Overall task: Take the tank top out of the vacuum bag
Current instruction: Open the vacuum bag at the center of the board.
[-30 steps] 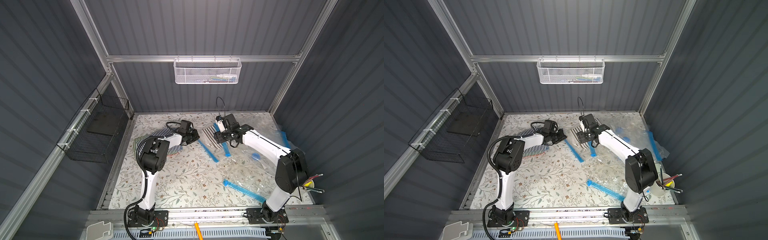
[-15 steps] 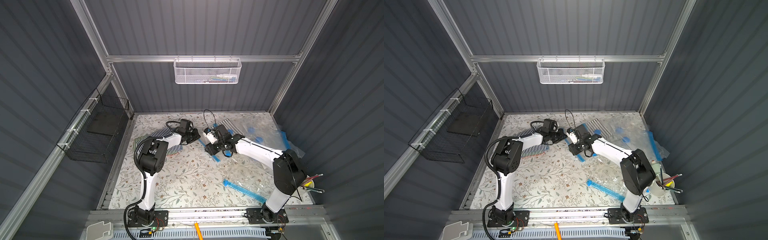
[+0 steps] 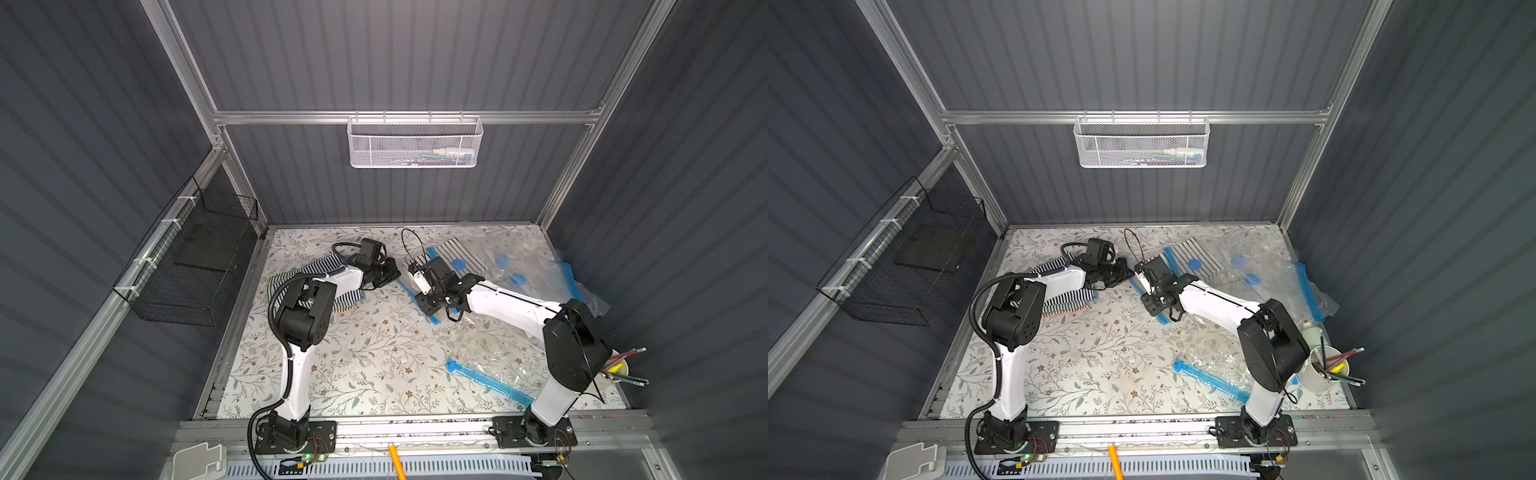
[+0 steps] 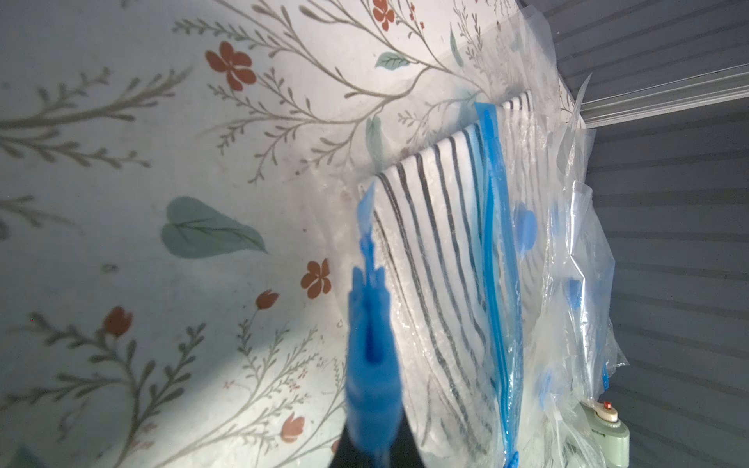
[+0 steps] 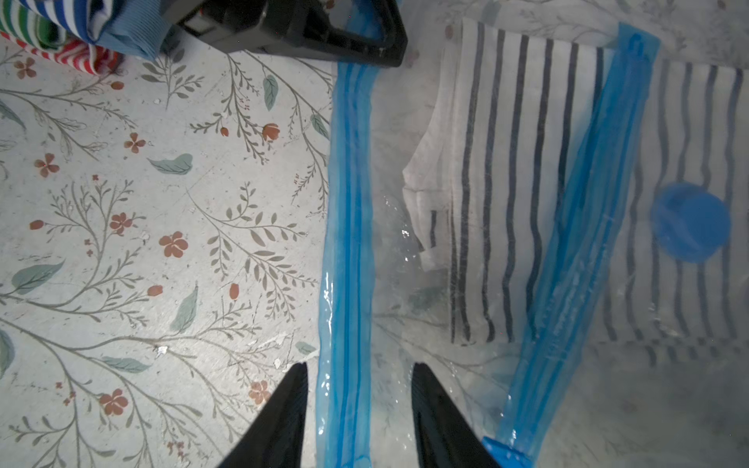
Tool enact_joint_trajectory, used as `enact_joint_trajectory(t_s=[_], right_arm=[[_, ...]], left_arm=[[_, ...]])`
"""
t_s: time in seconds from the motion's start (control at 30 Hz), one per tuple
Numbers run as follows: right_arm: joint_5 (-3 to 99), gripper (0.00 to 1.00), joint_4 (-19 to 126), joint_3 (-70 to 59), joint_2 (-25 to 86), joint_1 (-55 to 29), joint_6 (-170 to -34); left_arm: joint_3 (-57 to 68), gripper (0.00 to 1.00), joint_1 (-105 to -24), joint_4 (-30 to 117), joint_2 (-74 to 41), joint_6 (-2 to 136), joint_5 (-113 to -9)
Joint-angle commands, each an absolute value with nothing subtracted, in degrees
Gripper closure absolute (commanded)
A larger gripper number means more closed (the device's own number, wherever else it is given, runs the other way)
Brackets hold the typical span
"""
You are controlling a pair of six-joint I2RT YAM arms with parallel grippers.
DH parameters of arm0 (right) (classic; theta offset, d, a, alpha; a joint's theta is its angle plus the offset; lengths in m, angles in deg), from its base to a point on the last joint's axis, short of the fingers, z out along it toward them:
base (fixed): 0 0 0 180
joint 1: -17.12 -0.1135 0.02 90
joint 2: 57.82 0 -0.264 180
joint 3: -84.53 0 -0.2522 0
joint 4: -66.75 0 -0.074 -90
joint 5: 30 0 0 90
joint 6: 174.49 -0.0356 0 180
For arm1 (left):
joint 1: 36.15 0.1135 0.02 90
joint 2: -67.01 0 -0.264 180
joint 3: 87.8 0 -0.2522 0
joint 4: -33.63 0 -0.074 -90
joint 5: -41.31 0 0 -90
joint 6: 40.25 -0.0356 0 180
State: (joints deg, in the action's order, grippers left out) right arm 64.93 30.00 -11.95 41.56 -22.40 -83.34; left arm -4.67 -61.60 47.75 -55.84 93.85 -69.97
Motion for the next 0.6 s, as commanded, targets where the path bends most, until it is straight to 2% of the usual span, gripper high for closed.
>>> enact_joint_trajectory(t_s=[0.0,0.2,0.57], right_arm=[[64.75,0.54,28.90,-12.62,40.47,-22.68,-83.58],[64.58,0.51,28.30,-12.80,40.58,-23.66,-83.17],[67.94,0.55,27.63,-11.78,43.43,-24.64,-82.69]], left_arm=[[-4.99,1.00,-61.81,48.81,-55.66,93.34,-70.96],[-4.87,1.00,-61.81,48.64,-55.74,93.56,-71.08],[-4.28,1.00,-61.90,47.99,-55.17,94.09,-71.52]])
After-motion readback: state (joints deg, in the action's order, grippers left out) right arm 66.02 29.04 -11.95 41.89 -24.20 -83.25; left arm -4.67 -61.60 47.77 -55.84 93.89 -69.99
